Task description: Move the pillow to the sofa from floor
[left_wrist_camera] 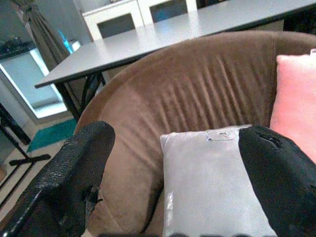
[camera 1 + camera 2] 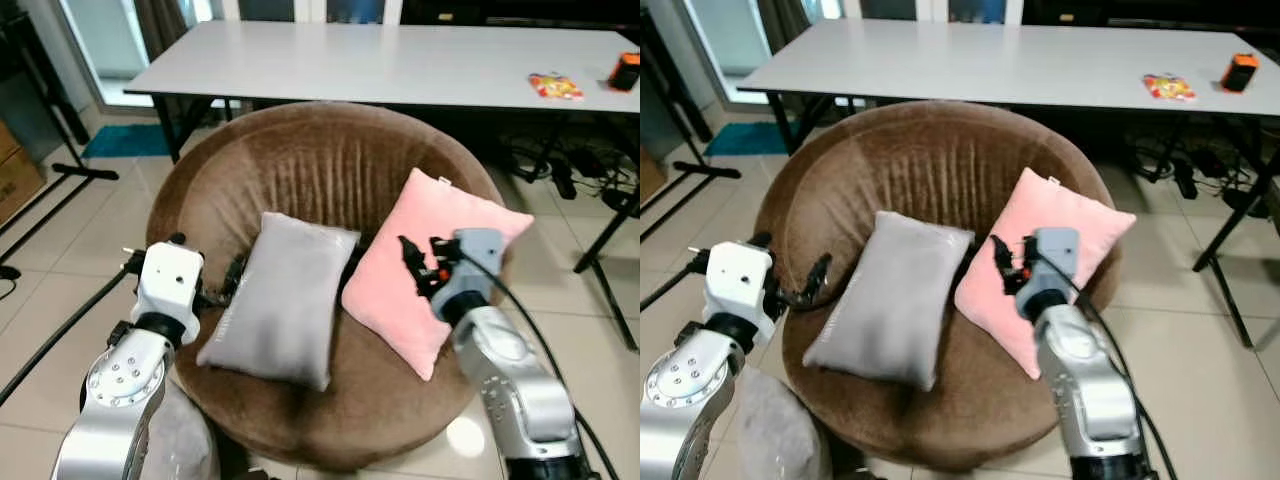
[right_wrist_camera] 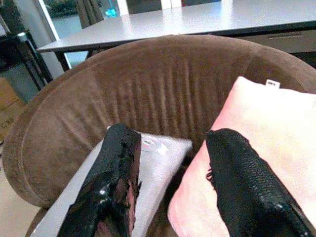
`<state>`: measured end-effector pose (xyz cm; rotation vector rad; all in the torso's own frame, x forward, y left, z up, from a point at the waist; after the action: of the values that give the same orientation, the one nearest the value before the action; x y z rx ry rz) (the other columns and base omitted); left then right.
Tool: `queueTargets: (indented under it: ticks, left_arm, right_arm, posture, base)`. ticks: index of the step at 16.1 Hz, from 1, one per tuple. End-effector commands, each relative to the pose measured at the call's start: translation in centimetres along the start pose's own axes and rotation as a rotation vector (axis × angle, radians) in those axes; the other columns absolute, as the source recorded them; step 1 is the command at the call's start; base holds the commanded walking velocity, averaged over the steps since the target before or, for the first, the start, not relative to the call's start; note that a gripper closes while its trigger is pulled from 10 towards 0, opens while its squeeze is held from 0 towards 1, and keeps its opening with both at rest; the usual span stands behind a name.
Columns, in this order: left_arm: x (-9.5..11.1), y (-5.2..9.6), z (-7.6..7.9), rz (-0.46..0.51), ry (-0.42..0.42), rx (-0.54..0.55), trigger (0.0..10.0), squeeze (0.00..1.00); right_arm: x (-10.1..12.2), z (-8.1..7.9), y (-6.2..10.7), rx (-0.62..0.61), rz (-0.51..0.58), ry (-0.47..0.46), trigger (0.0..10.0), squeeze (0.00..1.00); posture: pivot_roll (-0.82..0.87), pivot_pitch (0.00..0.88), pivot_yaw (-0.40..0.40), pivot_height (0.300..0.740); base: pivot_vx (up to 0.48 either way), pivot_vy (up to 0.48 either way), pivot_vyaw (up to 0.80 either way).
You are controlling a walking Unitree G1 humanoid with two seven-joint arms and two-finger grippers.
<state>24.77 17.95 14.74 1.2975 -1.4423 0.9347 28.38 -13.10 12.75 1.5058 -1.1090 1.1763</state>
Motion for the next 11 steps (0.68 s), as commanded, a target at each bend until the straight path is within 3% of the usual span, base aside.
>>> queueTargets:
  ticks: [1,7,11]
  left_arm:
    - [-0.18,-0.06,-0.41,-0.006,-0.011,0.024,10.0,0.0]
    - [-0.58,0.03,-0.19,-0.015,0.026,0.034,10.0,0.0]
    - [-0.75,0.1,-0.22,-0.017,0.031,0.045,10.0,0.0]
  right_arm:
    - [0.37,-0.17,0.12,-0.011,0.003,0.01,10.0,0.0]
    - [0.82,-0.55,0.12,-0.01,-0.012,0.079,10.0,0.0]
    - [0.71,-0.47,0.03,-0.028,-0.015,0.071,10.0,0.0]
  posture:
    - [0.01,0.0,0.038,0.74]
    - [0.02,0.0,0.01,0.74]
    - [0.02,0.0,0.01,0.74]
  base:
    - [0.0,0.0,0.0]
    - [0.0,0.0,0.0]
    - [0.0,0.0,0.0]
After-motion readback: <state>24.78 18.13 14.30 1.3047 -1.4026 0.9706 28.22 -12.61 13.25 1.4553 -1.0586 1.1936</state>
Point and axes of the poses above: a point about 5 cm out from each wrist's last joint towards the gripper, its own y axis pointing back from the gripper into the wrist, its own x axis along the axis of the wrist's last joint, z = x × y, the point moved 1 cm from there along -y, pointing out of the wrist towards the gripper
